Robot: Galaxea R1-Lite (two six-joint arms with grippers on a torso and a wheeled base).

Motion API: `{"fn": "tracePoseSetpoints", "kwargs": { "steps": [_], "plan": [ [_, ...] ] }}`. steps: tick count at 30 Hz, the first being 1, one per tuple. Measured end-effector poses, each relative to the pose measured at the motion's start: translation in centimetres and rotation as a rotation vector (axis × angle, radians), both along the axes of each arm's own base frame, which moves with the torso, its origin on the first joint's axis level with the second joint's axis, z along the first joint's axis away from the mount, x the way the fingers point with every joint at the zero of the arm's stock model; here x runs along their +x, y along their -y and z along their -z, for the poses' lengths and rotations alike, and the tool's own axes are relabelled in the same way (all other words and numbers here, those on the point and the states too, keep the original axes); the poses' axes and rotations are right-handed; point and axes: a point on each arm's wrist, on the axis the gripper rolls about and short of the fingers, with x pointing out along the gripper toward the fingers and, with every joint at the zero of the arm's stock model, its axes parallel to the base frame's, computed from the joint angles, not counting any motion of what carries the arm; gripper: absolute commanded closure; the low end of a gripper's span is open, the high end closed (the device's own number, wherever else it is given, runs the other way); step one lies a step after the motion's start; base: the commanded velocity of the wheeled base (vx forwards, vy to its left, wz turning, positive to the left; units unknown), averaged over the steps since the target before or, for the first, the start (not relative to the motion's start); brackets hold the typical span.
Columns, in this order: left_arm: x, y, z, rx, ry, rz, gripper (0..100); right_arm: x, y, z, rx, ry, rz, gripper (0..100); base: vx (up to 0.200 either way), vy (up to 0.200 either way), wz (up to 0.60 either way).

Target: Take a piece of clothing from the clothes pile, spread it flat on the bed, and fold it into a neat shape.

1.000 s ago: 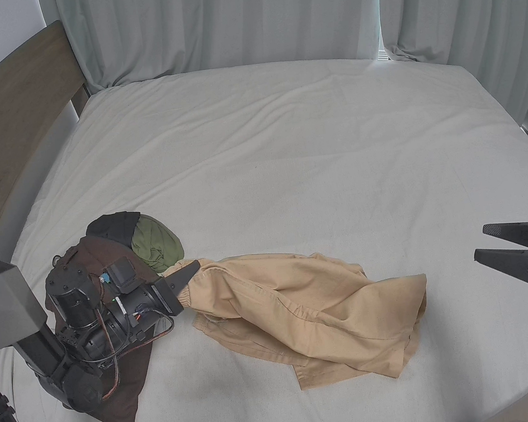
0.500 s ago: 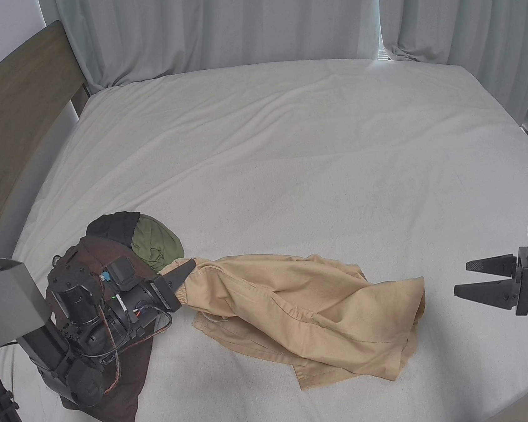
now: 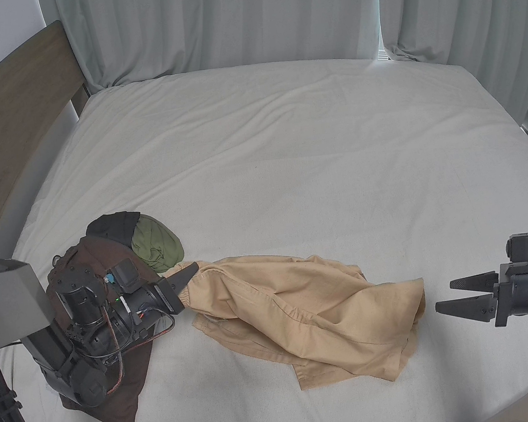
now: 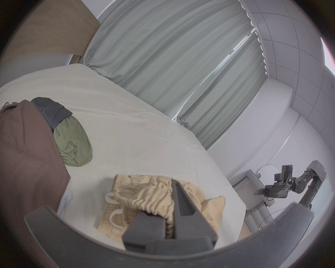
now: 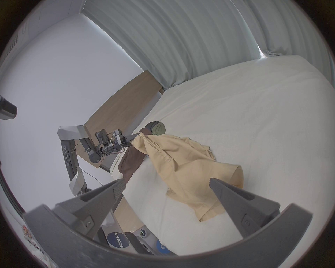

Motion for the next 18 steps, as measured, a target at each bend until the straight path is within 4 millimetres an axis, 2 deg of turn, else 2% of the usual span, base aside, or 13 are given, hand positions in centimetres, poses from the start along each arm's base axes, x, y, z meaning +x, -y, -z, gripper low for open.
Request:
{"fn": "tracePoseSetpoints", "kwargs": {
  "steps": [10,18],
  "plan": [
    [0.1,0.0,0.4,0.004,-0.012,-0.002,100,1.0,0.0,2.2,-0.011,-0.080,0.007,0,0.000,0.000,0.00],
    [0.2,0.0,0.6,0.006,-0.018,-0.002,100,1.7,-0.1,3.2,-0.017,-0.113,0.007,0,0.000,0.000,0.00]
  ]
}}
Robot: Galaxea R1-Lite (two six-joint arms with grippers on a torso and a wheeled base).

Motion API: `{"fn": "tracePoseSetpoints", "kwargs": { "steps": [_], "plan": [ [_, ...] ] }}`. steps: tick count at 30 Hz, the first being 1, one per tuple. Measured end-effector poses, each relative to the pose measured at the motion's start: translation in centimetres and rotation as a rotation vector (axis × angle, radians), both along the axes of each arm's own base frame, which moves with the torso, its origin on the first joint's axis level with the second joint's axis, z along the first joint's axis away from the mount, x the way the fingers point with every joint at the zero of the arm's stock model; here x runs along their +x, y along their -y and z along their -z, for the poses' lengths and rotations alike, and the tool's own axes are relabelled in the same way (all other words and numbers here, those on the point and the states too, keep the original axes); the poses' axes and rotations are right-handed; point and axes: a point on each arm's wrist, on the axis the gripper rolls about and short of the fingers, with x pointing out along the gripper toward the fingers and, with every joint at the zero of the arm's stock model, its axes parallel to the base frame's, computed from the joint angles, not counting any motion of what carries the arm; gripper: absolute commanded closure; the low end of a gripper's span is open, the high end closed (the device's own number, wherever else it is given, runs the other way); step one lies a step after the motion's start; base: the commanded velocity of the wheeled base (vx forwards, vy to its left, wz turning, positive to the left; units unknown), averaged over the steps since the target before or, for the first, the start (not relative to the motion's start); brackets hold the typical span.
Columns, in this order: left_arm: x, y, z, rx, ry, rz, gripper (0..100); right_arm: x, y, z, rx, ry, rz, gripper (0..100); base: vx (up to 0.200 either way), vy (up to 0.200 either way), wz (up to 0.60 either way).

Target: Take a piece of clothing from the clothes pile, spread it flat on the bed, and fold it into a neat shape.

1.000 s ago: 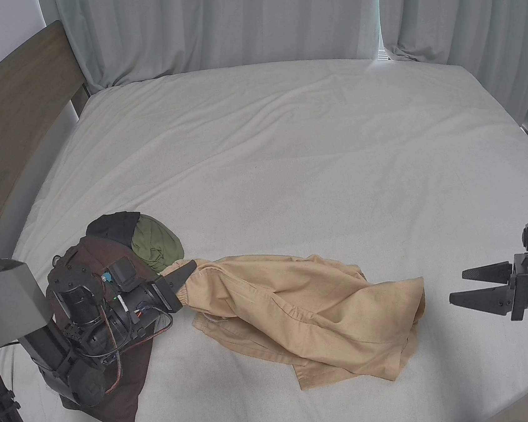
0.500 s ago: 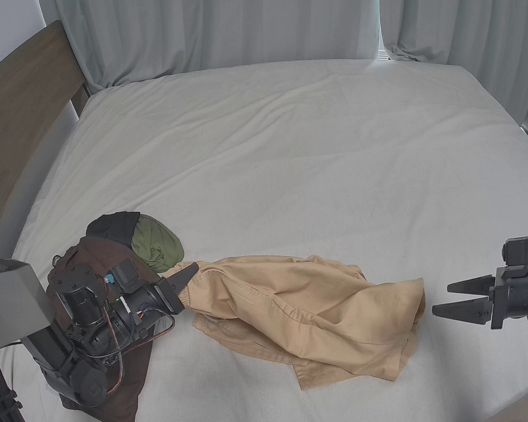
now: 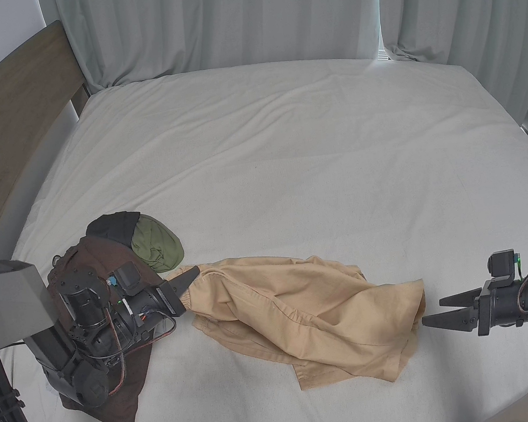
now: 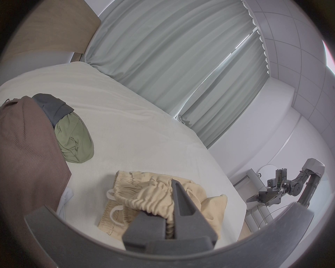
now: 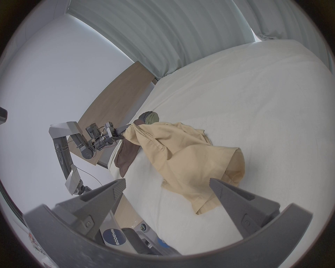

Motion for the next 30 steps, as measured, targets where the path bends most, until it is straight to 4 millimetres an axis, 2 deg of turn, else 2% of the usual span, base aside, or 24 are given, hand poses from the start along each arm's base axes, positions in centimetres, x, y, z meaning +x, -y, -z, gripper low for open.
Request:
{"fn": "tracePoseSetpoints", "kwargs": {
  "steps": [8,20,30],
  "plan": [
    [0.0,0.0,0.0,0.000,0.000,0.000,100,1.0,-0.1,1.4,0.005,0.032,0.002,0,0.000,0.000,0.00],
    [0.0,0.0,0.1,0.001,-0.003,-0.001,100,2.0,-0.3,4.2,-0.005,-0.031,0.003,0,0.000,0.000,0.00],
    [0.0,-0.1,0.1,0.001,-0.002,-0.002,100,2.8,-0.4,5.6,0.001,-0.027,0.010,0,0.000,0.000,0.00]
  ]
}}
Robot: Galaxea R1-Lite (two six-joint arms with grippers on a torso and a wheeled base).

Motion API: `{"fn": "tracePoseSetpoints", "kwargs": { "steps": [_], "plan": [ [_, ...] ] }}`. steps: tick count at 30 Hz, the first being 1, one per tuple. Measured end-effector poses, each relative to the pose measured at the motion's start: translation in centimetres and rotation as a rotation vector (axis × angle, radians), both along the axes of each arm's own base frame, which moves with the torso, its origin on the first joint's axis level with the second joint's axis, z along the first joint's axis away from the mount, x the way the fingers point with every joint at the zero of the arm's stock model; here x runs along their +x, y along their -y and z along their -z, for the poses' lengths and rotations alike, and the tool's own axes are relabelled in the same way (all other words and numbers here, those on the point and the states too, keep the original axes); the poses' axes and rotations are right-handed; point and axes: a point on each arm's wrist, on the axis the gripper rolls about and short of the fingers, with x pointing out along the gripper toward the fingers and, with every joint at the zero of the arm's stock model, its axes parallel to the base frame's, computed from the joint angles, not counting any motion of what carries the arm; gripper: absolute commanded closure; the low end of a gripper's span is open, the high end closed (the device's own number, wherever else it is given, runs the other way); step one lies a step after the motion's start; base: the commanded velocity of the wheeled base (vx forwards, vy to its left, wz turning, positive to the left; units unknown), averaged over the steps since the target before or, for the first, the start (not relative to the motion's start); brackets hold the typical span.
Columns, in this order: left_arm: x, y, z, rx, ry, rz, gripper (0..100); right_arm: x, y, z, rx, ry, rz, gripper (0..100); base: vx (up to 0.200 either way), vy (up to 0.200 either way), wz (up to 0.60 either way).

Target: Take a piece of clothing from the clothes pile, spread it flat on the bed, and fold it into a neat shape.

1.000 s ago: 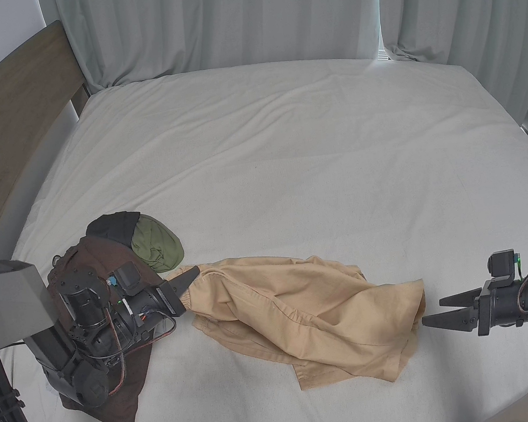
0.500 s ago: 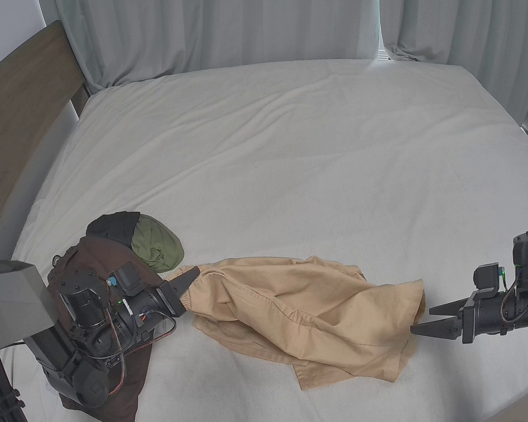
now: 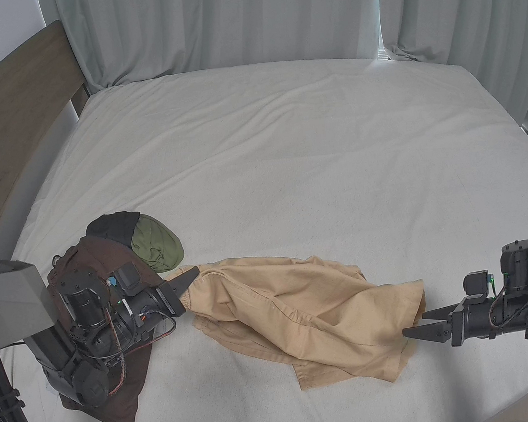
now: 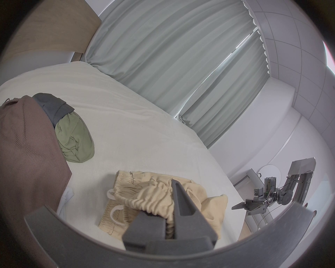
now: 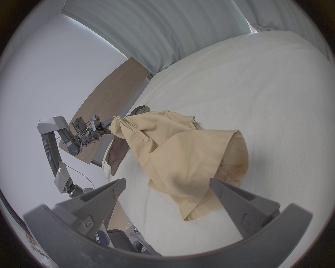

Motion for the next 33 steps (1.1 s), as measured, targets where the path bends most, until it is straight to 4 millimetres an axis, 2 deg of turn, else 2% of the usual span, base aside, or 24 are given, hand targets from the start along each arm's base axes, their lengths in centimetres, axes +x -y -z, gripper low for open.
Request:
{"fn": "tracePoseSetpoints", "kwargs": {
  "steps": [19,26,33],
  "plan": [
    [-0.1,0.1,-0.1,0.002,0.004,0.002,100,1.7,-0.5,4.2,0.035,0.040,0.013,0,0.000,0.000,0.00],
    [-0.1,0.1,-0.1,0.002,0.005,0.004,100,1.4,-1.0,6.6,0.026,-0.045,-0.008,0,0.000,0.000,0.00],
    [-0.1,0.1,-0.1,0.002,0.004,0.004,100,1.8,-1.5,7.2,0.027,-0.052,-0.028,0,0.000,0.000,0.00]
  ]
}}
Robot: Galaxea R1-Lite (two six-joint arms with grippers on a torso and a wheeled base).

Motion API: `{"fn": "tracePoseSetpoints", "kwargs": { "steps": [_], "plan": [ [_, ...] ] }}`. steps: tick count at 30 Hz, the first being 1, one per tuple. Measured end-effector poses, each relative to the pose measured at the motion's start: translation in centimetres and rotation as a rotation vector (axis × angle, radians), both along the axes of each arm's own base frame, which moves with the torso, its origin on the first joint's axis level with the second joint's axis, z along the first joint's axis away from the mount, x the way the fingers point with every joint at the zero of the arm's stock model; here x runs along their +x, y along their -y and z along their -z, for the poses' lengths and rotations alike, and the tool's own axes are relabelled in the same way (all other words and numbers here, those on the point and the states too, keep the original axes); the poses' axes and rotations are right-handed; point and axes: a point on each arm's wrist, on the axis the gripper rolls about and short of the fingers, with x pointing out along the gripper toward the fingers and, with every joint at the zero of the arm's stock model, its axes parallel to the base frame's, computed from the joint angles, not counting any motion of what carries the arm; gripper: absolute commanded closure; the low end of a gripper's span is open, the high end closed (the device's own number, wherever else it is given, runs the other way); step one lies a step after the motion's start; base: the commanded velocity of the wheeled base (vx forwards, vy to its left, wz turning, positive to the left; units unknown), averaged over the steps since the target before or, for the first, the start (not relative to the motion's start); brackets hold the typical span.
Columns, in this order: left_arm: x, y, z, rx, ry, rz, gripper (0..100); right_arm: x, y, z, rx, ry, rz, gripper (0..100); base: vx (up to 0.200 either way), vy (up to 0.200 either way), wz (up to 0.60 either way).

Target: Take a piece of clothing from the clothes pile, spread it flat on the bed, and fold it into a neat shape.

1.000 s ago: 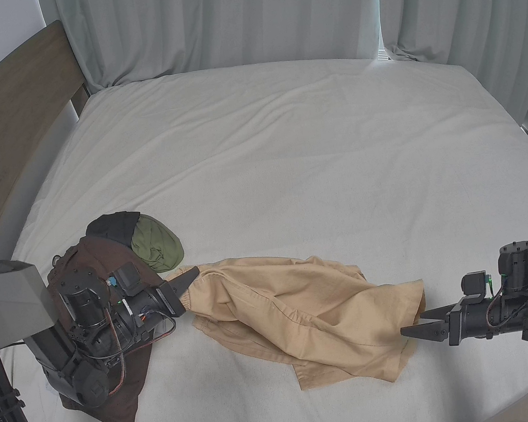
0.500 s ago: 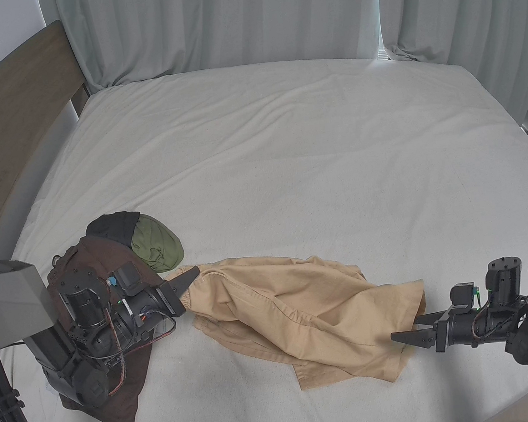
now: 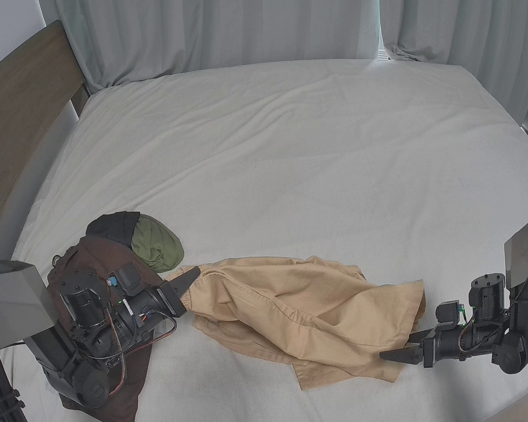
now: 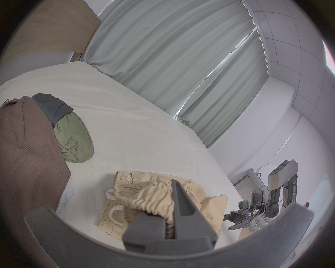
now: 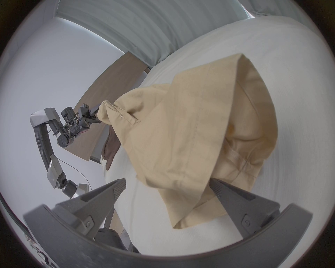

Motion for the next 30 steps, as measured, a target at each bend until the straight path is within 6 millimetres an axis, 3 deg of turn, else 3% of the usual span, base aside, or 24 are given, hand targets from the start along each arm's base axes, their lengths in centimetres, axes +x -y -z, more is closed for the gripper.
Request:
{"fn": "tracePoseSetpoints", "kwargs": {
  "steps": [8,9,19,25,30],
  "plan": [
    [0.0,0.0,0.0,0.000,-0.002,0.001,100,0.7,-0.3,-0.1,0.008,0.030,-0.010,0,0.000,0.000,0.00],
    [0.0,0.0,0.0,0.000,-0.002,0.001,100,0.7,-0.4,-0.1,0.009,0.032,-0.012,100,0.000,0.000,0.00],
    [0.1,0.0,0.1,0.000,-0.004,-0.001,100,0.2,-0.4,-0.8,0.009,0.045,-0.025,100,0.000,0.000,0.00],
    [0.4,-0.1,0.3,0.001,-0.005,-0.005,100,-0.1,0.2,-2.6,0.046,0.086,-0.025,100,0.000,0.000,0.00],
    [0.5,-0.1,0.5,0.002,-0.007,-0.007,100,0.8,1.0,-4.5,0.118,0.116,0.036,100,0.000,0.000,0.00]
  ]
}}
